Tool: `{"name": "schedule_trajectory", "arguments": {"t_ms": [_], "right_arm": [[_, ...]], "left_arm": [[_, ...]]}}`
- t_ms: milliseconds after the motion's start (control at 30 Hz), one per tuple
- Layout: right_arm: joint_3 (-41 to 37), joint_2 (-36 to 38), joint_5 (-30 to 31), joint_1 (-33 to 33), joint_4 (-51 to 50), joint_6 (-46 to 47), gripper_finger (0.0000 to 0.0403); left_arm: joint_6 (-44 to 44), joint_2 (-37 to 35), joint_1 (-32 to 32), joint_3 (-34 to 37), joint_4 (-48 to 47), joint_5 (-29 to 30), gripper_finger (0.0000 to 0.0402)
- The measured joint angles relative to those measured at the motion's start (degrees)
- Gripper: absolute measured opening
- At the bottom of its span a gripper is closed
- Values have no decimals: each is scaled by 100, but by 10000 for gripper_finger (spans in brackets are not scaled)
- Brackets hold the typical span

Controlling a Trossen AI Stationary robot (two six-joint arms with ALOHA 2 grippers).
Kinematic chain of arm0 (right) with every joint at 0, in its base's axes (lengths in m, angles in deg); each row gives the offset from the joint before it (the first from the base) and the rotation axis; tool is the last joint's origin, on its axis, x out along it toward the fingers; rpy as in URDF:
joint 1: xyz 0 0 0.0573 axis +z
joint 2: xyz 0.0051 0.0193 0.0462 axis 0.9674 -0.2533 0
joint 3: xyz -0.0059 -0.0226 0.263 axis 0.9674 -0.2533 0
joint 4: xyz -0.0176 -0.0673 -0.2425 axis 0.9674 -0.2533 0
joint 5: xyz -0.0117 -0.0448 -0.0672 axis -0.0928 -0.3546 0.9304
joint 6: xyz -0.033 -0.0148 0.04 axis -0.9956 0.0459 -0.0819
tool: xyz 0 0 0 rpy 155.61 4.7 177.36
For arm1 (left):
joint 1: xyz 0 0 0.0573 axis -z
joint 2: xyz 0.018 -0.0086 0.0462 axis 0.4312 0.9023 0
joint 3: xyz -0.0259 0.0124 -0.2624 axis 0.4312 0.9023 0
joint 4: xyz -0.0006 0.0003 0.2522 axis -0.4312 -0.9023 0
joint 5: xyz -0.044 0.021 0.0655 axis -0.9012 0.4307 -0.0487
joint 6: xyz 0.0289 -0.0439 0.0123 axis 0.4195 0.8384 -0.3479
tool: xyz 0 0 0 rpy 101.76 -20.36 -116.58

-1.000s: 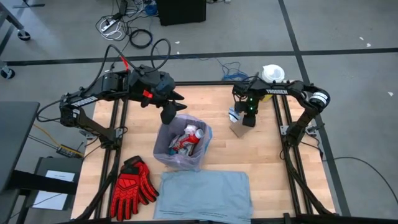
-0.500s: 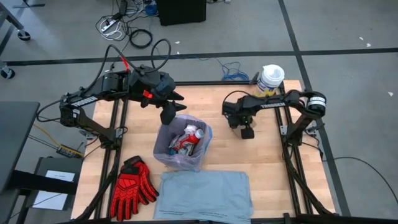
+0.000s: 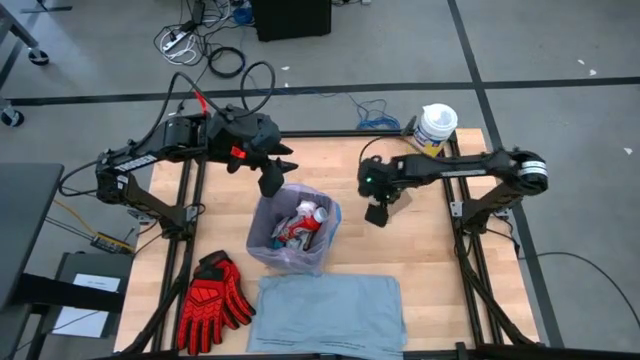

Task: Place trash/remove bag and relplace
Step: Put the brown cardboard into the trash bin

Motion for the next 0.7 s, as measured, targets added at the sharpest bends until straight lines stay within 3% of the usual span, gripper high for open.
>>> {"name": "schedule_trajectory", "arguments": {"t_ms": [267,433,533,700], "right_arm": [[-413,836,754,323,-175,1312,246],[-879,715,974,684,-136,1871,230],[-901,447,1209,820,-144,1907,228],[-898,-77,1984,1341,-185,1159,227]], "left_arm": [[-547,2,-151,0,-282,30,206],[-1121,42,-165,2,-318,612,206],[-1417,92,-259,9,-291,855,206],[-1259,302,-473,17,-340,853,206]]}}
